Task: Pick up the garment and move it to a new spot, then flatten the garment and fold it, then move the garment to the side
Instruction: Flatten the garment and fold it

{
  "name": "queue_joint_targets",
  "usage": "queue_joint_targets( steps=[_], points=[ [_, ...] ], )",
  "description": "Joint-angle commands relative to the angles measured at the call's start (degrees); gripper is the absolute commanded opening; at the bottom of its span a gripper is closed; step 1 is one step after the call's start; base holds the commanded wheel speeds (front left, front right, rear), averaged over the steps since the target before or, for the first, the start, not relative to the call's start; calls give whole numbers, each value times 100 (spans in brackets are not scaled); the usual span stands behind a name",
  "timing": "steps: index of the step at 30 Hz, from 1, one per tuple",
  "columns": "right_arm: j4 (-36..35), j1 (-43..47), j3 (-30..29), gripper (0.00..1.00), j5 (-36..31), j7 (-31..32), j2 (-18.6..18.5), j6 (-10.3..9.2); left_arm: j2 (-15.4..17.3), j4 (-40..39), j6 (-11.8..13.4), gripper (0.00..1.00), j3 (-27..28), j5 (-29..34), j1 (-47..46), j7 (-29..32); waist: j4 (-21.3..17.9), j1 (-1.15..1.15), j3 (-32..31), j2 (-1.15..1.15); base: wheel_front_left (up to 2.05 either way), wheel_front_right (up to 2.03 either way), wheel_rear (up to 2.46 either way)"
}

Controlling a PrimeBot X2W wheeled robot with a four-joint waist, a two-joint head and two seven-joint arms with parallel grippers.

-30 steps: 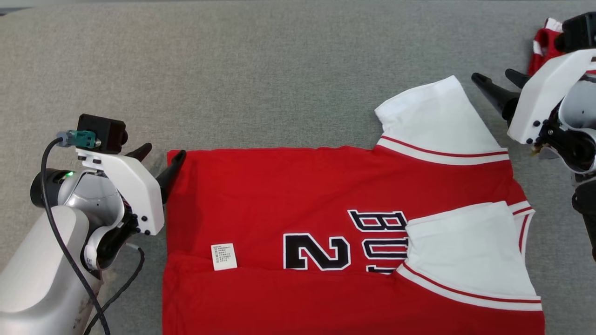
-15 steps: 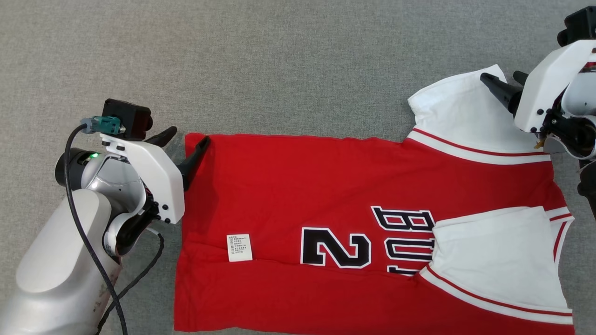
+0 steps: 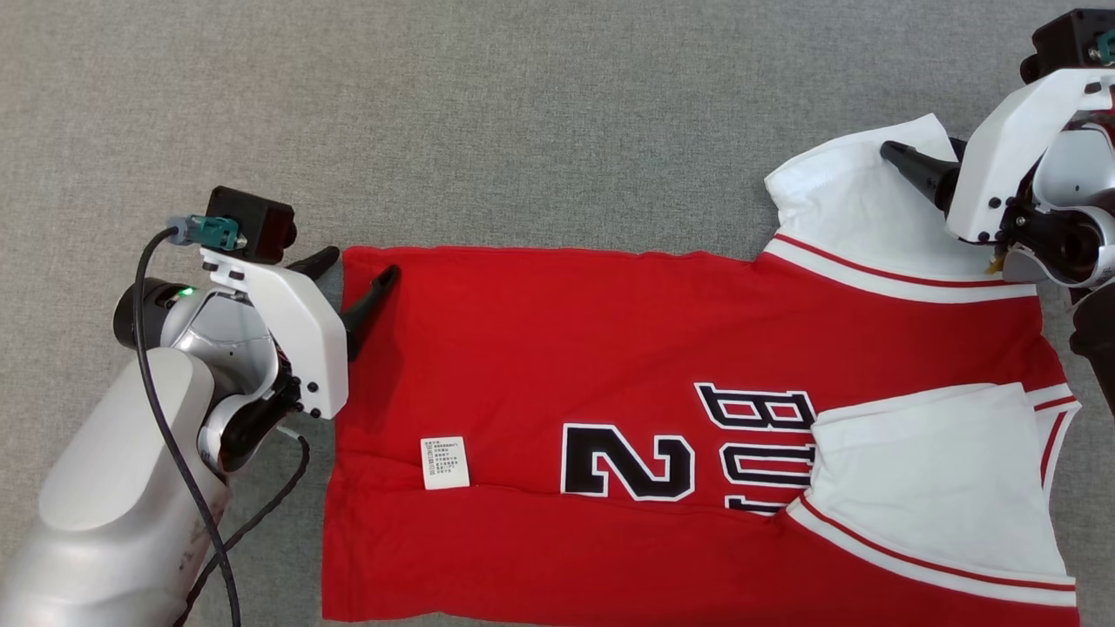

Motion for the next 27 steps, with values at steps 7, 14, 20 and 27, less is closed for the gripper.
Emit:
queue_joint_targets(
  steps=[7,14,20,27],
  points=[
    [293,27,280,0,215,169,16,4,-13,225,-74,87,-126,-105,-112,6,13,0,3,0,0,0,0],
    [287,-54,447,0,339,-122,-31,4,46,286,-108,0,-172,-157,-150,-158,-11,0,-64,0,0,0,0],
    [185,-171,538,0,497,-459,-91,4,105,308,-123,0,-164,-157,-181,-357,-46,0,-166,0,0,0,0],
    [-45,-32,738,0,814,-690,-179,4,179,341,-136,0,-190,-193,-27,-487,-132,0,-408,0,0,0,0]
  ],
)
